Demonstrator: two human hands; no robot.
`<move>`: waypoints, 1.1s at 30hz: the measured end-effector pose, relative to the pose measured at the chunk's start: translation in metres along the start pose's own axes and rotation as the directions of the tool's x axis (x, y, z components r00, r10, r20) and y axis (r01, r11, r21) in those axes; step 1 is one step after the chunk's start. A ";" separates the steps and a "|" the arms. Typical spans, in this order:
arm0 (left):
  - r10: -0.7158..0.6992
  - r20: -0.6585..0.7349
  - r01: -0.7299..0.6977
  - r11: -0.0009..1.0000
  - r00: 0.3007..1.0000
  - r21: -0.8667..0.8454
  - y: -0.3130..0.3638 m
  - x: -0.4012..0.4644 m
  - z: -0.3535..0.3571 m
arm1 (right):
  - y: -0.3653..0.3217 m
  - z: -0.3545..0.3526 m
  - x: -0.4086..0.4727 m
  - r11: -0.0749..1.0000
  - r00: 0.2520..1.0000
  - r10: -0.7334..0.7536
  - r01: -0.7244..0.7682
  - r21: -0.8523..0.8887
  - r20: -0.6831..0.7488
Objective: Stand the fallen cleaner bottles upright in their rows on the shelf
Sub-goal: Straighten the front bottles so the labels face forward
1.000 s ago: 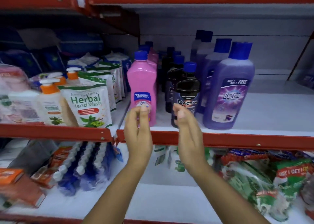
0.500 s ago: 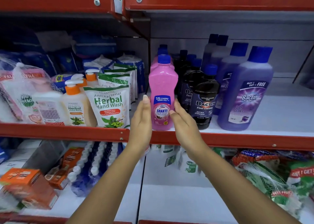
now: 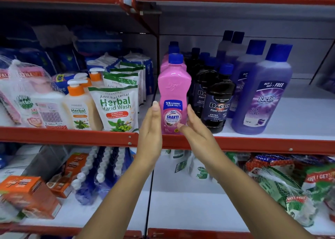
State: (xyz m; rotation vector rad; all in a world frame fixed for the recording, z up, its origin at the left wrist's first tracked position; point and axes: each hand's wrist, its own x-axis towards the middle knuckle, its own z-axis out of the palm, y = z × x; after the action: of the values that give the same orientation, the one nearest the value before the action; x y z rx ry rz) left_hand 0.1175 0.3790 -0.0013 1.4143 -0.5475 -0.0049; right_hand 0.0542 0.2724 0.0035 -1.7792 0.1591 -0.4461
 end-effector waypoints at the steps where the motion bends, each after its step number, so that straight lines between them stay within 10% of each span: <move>1: 0.010 -0.039 -0.009 1.000 0.999 0.026 -0.001 -0.003 0.002 | 0.001 -0.002 -0.004 1.000 0.999 -0.013 0.013 0.005 -0.041; 5: 0.253 -0.184 -0.207 0.950 0.950 0.235 -0.004 -0.028 0.019 | 0.013 -0.022 -0.020 0.985 0.906 -0.168 0.166 -0.040 -0.387; 9: 0.265 0.051 -0.270 0.948 0.963 0.170 0.001 -0.040 0.055 | 0.019 -0.047 -0.018 0.985 0.849 -0.090 0.152 0.078 -0.521; 17: -0.190 0.204 0.197 0.980 0.960 -0.016 -0.006 0.015 0.100 | 0.019 -0.081 0.020 0.992 0.943 0.074 -0.104 -0.076 -0.324; 33: -0.234 0.182 0.251 0.965 0.955 -0.078 0.011 -0.006 0.096 | 0.038 -0.092 0.009 0.996 0.996 0.036 -0.043 -0.077 -0.079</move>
State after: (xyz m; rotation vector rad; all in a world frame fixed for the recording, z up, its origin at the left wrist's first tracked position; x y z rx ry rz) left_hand 0.0742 0.2939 0.0120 1.3816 -0.5043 -0.3505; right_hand 0.0322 0.1762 -0.0129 -1.8338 0.2689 -0.4860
